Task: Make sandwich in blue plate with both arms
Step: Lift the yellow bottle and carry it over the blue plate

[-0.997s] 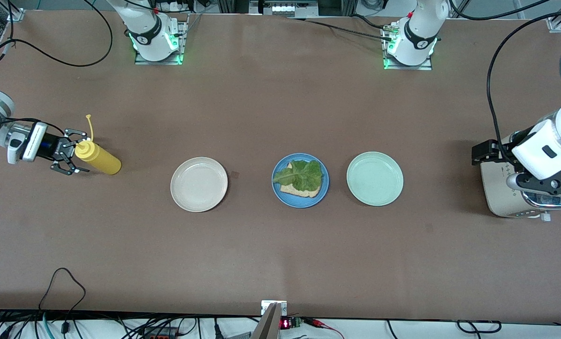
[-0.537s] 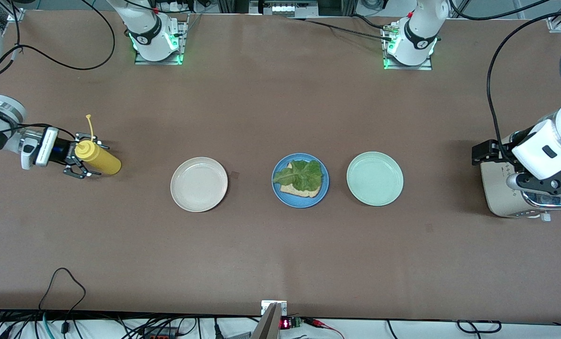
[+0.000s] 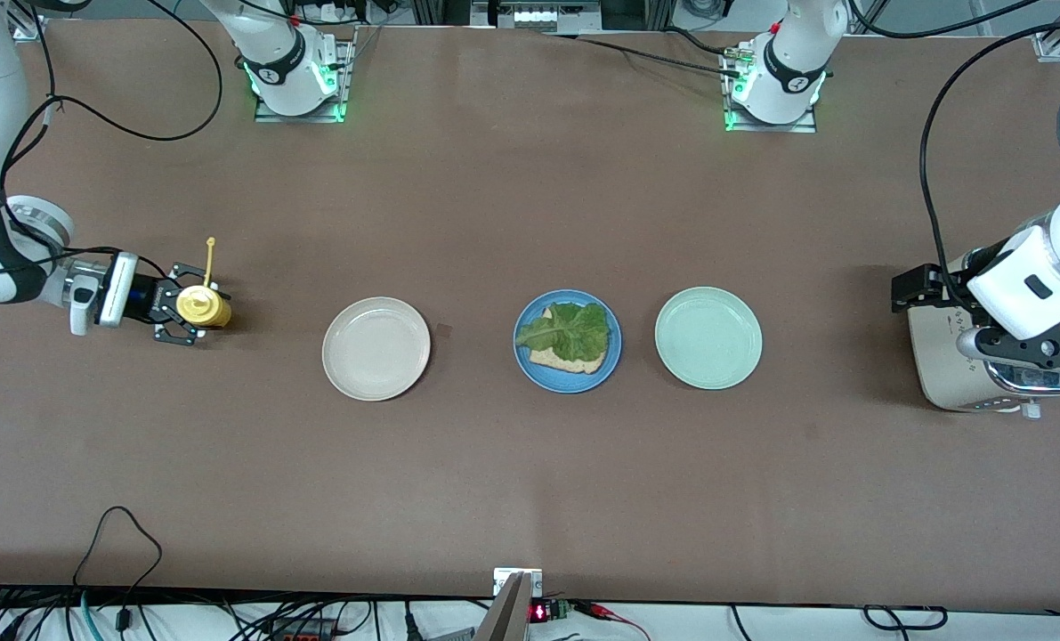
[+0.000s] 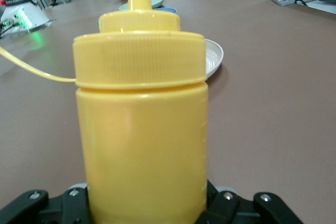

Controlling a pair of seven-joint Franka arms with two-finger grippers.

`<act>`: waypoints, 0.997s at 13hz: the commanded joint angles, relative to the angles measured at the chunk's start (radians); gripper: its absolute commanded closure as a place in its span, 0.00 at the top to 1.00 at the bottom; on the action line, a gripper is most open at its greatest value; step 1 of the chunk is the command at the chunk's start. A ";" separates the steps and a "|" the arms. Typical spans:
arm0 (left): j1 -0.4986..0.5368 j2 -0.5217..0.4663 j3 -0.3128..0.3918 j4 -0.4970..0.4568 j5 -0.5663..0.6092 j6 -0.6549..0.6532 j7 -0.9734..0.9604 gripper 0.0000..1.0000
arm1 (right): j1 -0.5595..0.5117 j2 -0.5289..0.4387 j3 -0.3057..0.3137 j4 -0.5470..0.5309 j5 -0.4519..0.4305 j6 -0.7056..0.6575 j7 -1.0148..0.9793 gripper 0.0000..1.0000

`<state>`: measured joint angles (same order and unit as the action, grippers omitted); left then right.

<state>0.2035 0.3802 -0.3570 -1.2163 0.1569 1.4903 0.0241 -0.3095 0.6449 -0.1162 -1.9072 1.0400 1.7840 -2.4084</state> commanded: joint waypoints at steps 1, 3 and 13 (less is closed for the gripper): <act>0.004 -0.014 -0.003 0.000 0.004 -0.013 -0.006 1.00 | 0.117 -0.111 -0.002 -0.004 -0.030 0.075 0.108 0.00; 0.004 -0.012 -0.003 0.000 0.004 -0.013 -0.006 1.00 | 0.212 -0.189 -0.002 -0.006 -0.112 0.181 0.249 0.00; 0.005 -0.014 -0.003 0.000 0.004 -0.013 -0.006 1.00 | 0.602 -0.324 0.158 -0.001 -0.775 0.598 1.085 0.00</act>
<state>0.2036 0.3802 -0.3570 -1.2163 0.1569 1.4903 0.0241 0.2304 0.3578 0.0403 -1.8898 0.3935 2.3519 -1.4809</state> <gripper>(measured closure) 0.000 0.507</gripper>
